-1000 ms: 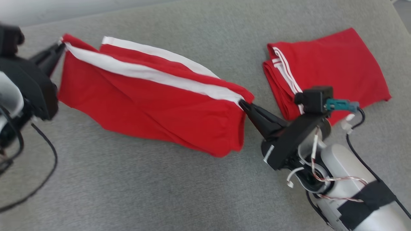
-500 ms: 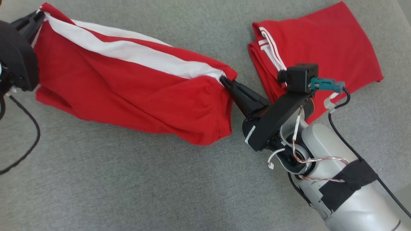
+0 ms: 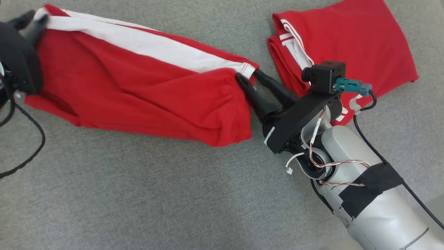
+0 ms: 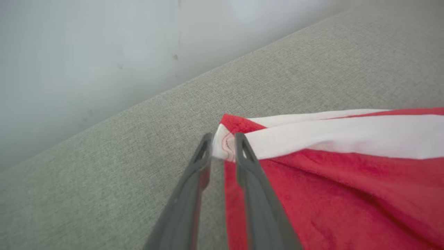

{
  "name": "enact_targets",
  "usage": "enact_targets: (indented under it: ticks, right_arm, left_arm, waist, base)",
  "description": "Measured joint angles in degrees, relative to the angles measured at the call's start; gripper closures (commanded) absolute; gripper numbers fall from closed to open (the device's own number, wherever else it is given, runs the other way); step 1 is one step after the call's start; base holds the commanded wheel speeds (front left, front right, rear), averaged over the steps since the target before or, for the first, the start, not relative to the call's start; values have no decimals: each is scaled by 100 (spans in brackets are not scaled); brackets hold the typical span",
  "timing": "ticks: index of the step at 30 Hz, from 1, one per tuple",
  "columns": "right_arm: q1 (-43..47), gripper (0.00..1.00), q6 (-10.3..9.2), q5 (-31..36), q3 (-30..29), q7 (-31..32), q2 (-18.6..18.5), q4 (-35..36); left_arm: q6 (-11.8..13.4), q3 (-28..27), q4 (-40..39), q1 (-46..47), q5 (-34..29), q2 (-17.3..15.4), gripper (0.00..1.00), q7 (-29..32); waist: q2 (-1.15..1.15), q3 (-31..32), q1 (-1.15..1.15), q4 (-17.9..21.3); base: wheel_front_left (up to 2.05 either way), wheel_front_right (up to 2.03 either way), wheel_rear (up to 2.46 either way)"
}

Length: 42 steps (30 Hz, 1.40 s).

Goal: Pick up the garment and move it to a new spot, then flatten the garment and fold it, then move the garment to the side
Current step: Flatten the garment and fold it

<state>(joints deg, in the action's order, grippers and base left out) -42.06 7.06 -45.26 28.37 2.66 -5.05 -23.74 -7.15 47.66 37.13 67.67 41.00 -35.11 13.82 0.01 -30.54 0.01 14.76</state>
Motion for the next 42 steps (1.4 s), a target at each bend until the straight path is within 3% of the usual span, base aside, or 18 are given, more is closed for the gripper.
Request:
enact_targets:
  ticks: [12,25,32,42]
  right_arm:
    - [1,0,0,124,121,-470,-224,-185]
    - [847,0,-2,662,313,-931,-747,370]
    - [1023,0,-94,765,425,-981,-744,722]
    - [1179,0,-259,831,455,-979,-806,1013]
  left_arm:
    - [0,431,255,-82,357,167,0,-812]
    - [0,733,-108,-1355,995,234,0,-1695]
    - [0,721,-113,-1763,1229,253,0,-1905]
    - [0,782,110,-1820,1393,326,0,-2094]
  waist:
    - [-1,377,-1,-212]
    - [-2,975,-2,-602]
    - [-2,1125,-2,-768]
    - [-2,1002,-1,-688]
  base:
    - [0,0,0]
    - [0,0,0]
    - [0,0,0]
    - [0,0,0]
